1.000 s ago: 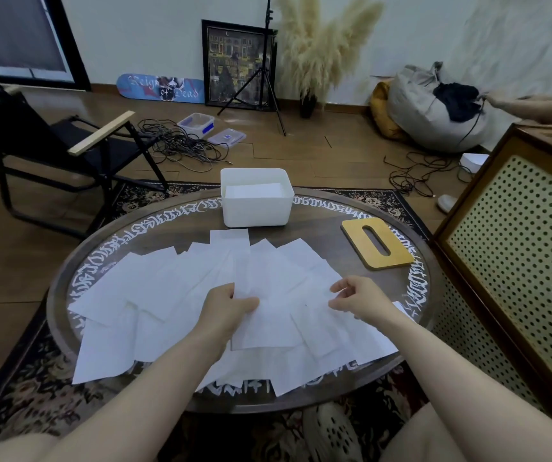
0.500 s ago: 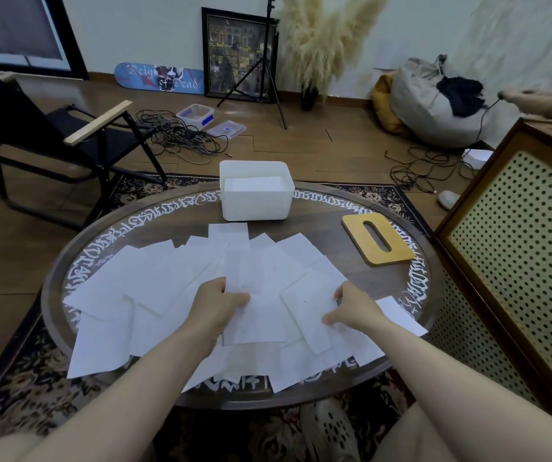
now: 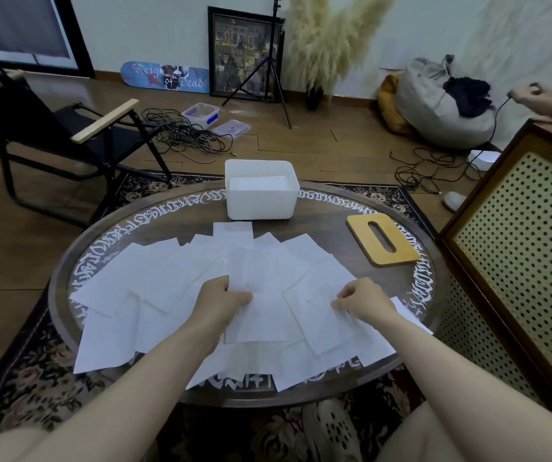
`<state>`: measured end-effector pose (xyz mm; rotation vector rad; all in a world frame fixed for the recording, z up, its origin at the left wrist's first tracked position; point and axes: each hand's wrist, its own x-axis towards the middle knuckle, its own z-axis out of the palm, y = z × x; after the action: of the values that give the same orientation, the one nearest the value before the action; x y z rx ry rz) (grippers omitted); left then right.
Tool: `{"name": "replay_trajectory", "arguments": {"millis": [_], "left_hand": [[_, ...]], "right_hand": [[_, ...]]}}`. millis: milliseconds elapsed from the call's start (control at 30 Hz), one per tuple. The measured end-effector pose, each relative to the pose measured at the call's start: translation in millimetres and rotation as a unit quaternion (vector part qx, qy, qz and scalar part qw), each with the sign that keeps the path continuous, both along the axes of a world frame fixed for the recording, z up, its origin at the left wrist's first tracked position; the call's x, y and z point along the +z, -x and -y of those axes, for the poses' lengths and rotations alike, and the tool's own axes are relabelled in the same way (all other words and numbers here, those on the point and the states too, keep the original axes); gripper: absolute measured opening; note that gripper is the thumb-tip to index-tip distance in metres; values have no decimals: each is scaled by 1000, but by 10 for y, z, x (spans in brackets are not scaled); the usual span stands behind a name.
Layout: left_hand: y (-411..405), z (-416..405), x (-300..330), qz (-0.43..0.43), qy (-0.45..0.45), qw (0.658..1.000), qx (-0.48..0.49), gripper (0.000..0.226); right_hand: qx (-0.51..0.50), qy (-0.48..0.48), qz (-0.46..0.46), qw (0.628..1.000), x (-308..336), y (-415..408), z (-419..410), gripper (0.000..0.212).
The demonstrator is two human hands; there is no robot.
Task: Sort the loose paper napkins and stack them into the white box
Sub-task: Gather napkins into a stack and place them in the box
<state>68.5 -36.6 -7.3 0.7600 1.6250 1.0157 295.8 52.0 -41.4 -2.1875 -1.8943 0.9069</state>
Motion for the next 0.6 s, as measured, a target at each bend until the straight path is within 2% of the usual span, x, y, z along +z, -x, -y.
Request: {"name": "replay_trajectory", "arguments": {"millis": [200, 267, 333, 400, 533, 600], "left_hand": [[-4, -15, -10, -2, 0, 1000, -1, 17], [-9, -18, -13, -4, 0, 1000, 0, 17], [-12, -22, -18, -4, 1, 1000, -1, 17], [-16, -25, -24, -5, 2, 1000, -1, 16], [-22, -30, -40, -10, 5, 1000, -2, 15], [-15, -30, -50, -13, 7, 1000, -5, 15]], "right_hand": [[1, -20, 46, 999, 88, -14, 28, 11], [-7, -26, 3, 1000, 112, -25, 18, 9], [-28, -18, -95, 995, 134, -22, 9, 3], [-46, 15, -158, 986, 160, 2, 13, 6], [-32, 62, -160, 985, 100, 59, 34, 28], [-27, 50, -160, 985, 81, 77, 35, 30]]}}
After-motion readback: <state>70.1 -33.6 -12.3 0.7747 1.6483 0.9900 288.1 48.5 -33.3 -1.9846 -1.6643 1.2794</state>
